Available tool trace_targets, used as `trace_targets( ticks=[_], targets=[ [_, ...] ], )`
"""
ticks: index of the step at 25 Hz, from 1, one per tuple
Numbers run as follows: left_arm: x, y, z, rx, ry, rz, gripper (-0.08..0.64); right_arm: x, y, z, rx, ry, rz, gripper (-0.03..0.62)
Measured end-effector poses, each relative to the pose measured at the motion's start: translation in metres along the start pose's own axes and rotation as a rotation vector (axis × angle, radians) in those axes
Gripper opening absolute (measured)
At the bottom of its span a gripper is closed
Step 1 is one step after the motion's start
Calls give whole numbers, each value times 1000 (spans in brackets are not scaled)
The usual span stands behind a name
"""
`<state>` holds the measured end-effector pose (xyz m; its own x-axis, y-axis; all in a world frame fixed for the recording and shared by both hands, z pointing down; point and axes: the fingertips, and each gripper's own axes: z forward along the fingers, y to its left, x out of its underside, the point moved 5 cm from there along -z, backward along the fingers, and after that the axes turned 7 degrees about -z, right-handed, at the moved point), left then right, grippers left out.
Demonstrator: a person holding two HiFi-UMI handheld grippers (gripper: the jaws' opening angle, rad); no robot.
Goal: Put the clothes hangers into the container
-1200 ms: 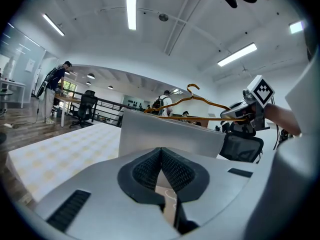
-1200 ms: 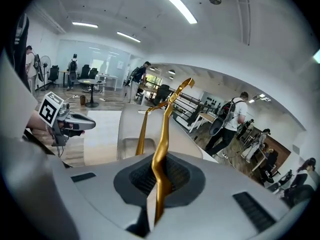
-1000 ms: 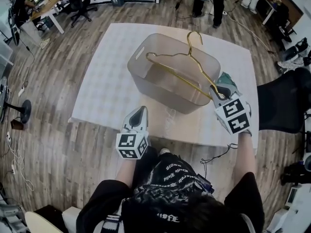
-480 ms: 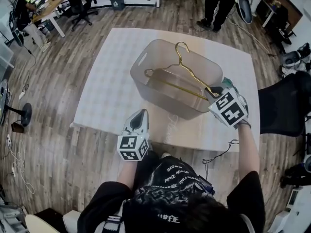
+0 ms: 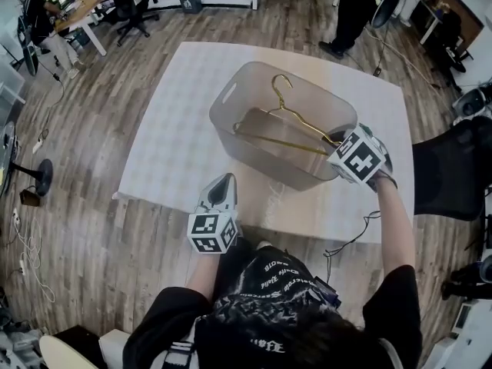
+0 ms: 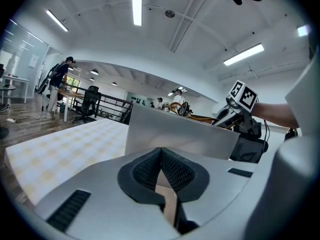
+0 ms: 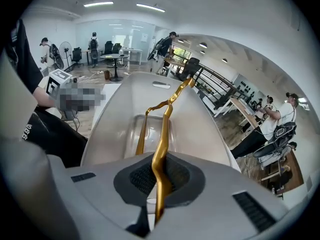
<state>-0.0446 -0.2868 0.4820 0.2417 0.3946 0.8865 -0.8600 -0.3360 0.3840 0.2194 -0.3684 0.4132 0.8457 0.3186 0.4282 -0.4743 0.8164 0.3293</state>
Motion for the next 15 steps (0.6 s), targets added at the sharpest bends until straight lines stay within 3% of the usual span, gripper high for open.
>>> trace_targets(
  ticks=[15],
  targets=[
    [8,5,-2,-40,12,-8,20,-13,-14,31,-142,58,-116,8]
  ],
)
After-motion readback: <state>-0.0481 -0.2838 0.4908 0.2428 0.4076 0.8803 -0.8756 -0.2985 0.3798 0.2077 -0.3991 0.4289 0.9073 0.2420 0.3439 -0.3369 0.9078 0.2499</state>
